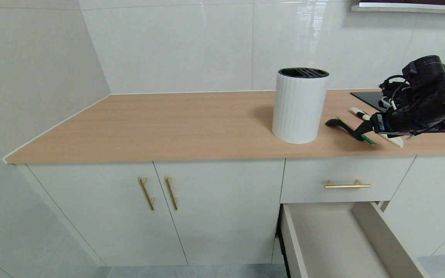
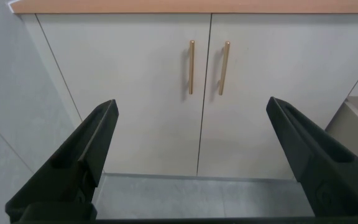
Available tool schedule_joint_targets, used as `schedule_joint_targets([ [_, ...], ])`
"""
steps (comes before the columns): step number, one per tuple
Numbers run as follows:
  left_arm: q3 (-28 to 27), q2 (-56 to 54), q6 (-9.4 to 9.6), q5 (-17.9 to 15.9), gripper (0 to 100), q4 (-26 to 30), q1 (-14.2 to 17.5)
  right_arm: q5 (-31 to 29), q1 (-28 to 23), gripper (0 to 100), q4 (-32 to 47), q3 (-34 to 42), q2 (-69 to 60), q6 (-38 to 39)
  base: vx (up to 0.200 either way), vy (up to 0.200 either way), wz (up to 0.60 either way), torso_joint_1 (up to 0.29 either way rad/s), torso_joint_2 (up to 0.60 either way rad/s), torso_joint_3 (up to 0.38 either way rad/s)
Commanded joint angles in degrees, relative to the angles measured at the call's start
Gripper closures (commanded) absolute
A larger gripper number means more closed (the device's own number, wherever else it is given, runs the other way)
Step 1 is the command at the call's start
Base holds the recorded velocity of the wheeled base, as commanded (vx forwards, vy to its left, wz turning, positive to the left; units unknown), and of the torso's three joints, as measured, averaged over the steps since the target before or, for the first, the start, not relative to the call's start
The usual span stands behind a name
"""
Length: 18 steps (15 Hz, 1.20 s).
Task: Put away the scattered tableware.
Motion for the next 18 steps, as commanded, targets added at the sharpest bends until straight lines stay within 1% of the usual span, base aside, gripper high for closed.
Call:
schedule_joint_targets([
  [1, 0.00, 0.00, -0.04, 0.02, 0, -0.04, 0.01, -0.14, 0.04, 0, -0.11, -1.04, 2.80, -0.01, 0.000, 0.000, 0.00, 0.000, 0.00, 0.000],
  [5, 0.00, 0.00, -0.04, 0.02, 0, -0.04, 0.01, -0.23, -0.04, 0, -0.11, -1.48, 3.76, -0.01, 0.000, 0.000, 0.00, 0.000, 0.00, 0.000],
  [7, 0.00, 0.00, -0.04, 0.02, 0, -0.04, 0.01, -1.37, -0.04, 0, -0.11, -1.48, 4.03, -0.01, 0.000, 0.000, 0.00, 0.000, 0.00, 0.000],
  [14, 0.00, 0.00, -0.04, 0.02, 0, -0.04, 0.01, -1.46, -0.04, 0, -0.11, -1.57, 4.47, -0.01, 0.000, 0.000, 0.00, 0.000, 0.00, 0.000],
  [15, 0.00, 0.00, -0.04, 0.02, 0, -0.04, 0.01, -1.46, -0.04, 100, -0.11, -1.57, 4.47, -0.01, 0.000, 0.000, 0.00, 0.000, 0.00, 0.000],
  [18, 0.00, 0.00, -0.04, 0.02, 0, -0.04, 0.01, -1.46, -0.04, 100, -0.11, -1.57, 4.47, -0.01, 0.000, 0.000, 0.00, 0.000, 0.00, 0.000],
])
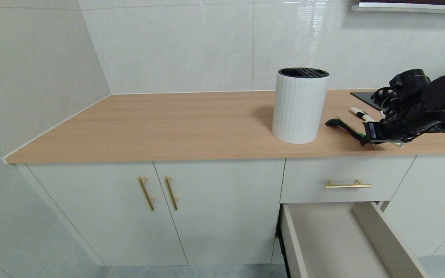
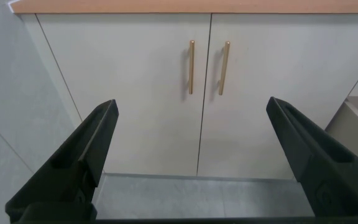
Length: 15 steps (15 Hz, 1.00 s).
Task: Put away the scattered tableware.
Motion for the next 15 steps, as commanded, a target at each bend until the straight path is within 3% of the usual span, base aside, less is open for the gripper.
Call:
schedule_joint_targets([
  [1, 0.00, 0.00, -0.04, 0.02, 0, -0.04, 0.01, 0.01, -0.01, 100, 0.00, 0.00, -0.14, -0.01, 0.000, 0.000, 0.00, 0.000, 0.00, 0.000],
  [9, 0.00, 0.00, -0.04, 0.02, 0, -0.04, 0.01, -0.43, -0.01, 100, 0.00, 1.15, -4.54, 0.69, 0.000, 0.000, 0.00, 0.000, 0.00, 0.000],
  [12, 0.00, 0.00, -0.04, 0.02, 0, 0.04, 0.01, -0.16, -0.01, 100, 0.00, 7.91, -15.26, 1.75, 0.000, 0.000, 0.00, 0.000, 0.00, 0.000],
  [15, 0.00, 0.00, -0.04, 0.02, 0, -0.04, 0.01, 1.51, 0.26, 100, -0.26, 20.13, -30.29, 1.75, 0.000, 0.000, 0.00, 0.000, 0.00, 0.000],
])
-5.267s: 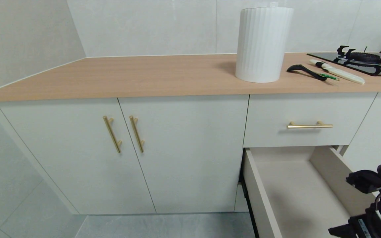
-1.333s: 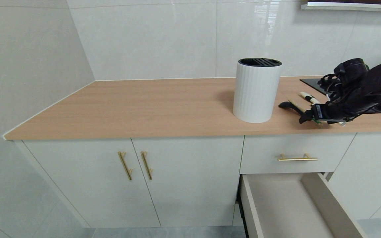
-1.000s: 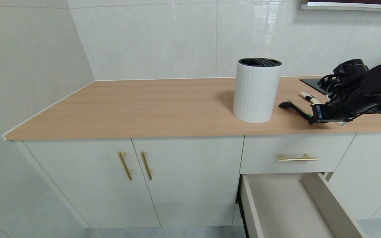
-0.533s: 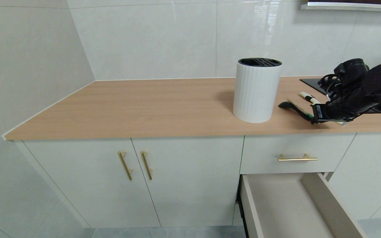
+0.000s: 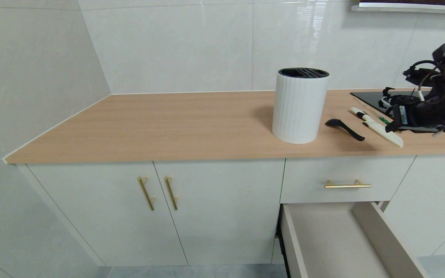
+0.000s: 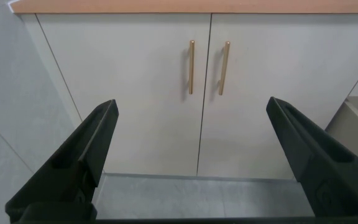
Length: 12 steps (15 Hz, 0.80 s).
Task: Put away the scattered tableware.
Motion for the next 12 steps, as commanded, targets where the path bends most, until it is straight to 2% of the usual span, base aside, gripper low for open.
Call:
schedule_joint_targets([
  [1, 0.00, 0.00, -0.04, 0.03, 0, -0.04, 0.01, 4.52, 0.08, 100, -0.22, 12.74, -18.32, -0.22, 0.000, 0.000, 0.00, 0.000, 0.00, 0.000],
  [3, 0.00, 0.00, -0.04, 0.03, 0, -0.04, 0.01, 9.79, 0.00, 100, -0.04, 19.07, -25.61, -0.49, 0.000, 0.000, 0.00, 0.000, 0.00, 0.000],
  [4, 0.00, 0.00, -0.04, 0.03, 0, -0.04, 0.01, 10.50, 0.00, 100, -0.04, 23.20, -28.95, -2.16, 0.000, 0.000, 0.00, 0.000, 0.00, 0.000],
  [5, 0.00, 0.00, 0.05, 0.03, 0, -0.04, 0.01, 10.50, 0.00, 100, 0.05, 25.66, -30.53, -4.00, 0.000, 0.000, 0.00, 0.000, 0.00, 0.000],
  [7, 0.00, 0.00, -0.04, 0.03, 0, -0.04, 0.01, 10.59, 0.61, 100, 0.05, 36.03, -36.34, -8.57, 0.000, 0.000, 0.00, 0.000, 0.00, 0.000],
  [9, 0.00, 0.00, 0.05, 0.03, 0, -0.04, 0.01, 10.59, 3.60, 100, 0.14, 42.18, -39.59, -8.66, 0.000, 0.000, 0.00, 0.000, 0.00, 0.000],
  [12, 0.00, 0.00, -0.04, 0.03, 0, -0.04, 0.01, 10.32, 4.30, 100, 0.05, 50.01, -40.99, -8.57, 0.000, 0.000, 0.00, 0.000, 0.00, 0.000],
])
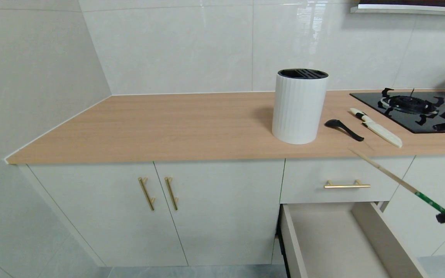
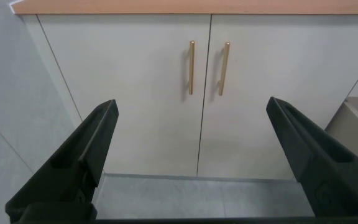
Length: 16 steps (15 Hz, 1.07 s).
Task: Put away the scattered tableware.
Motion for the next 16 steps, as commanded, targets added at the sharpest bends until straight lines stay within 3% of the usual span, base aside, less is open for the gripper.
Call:
schedule_joint_targets([
  [1, 0.00, 0.00, 0.05, 0.03, 0, 0.04, 0.01, -0.05, 1.76, 100, -0.74, 8.79, -2.40, -0.33, 0.000, 0.000, 0.00, 0.000, 0.00, 0.000],
  [2, 0.00, 0.00, -0.04, 0.03, 0, 0.04, 0.01, -0.05, 1.76, 100, -1.53, 10.46, -1.78, -0.50, 0.000, 0.000, 0.00, 0.000, 0.00, 0.000],
  [4, 0.00, 0.00, -0.04, 0.03, 0, -0.04, 0.01, -0.14, 1.76, 100, -10.67, 16.78, 4.46, -0.77, 0.000, 0.000, 0.00, 0.000, 0.00, 0.000],
  [7, 0.00, 0.00, 0.05, 0.03, 0, -0.04, 0.01, -1.37, 1.58, 100, -20.78, 20.30, 11.14, 0.38, 0.000, 0.000, 0.00, -0.019, 0.07, 0.041],
  [16, 0.00, 0.00, -0.04, 0.03, 0, -0.04, 0.01, -1.46, 1.67, 100, -28.43, 19.86, 20.01, 0.38, 0.000, 0.000, 0.00, -0.124, 0.43, 0.300],
])
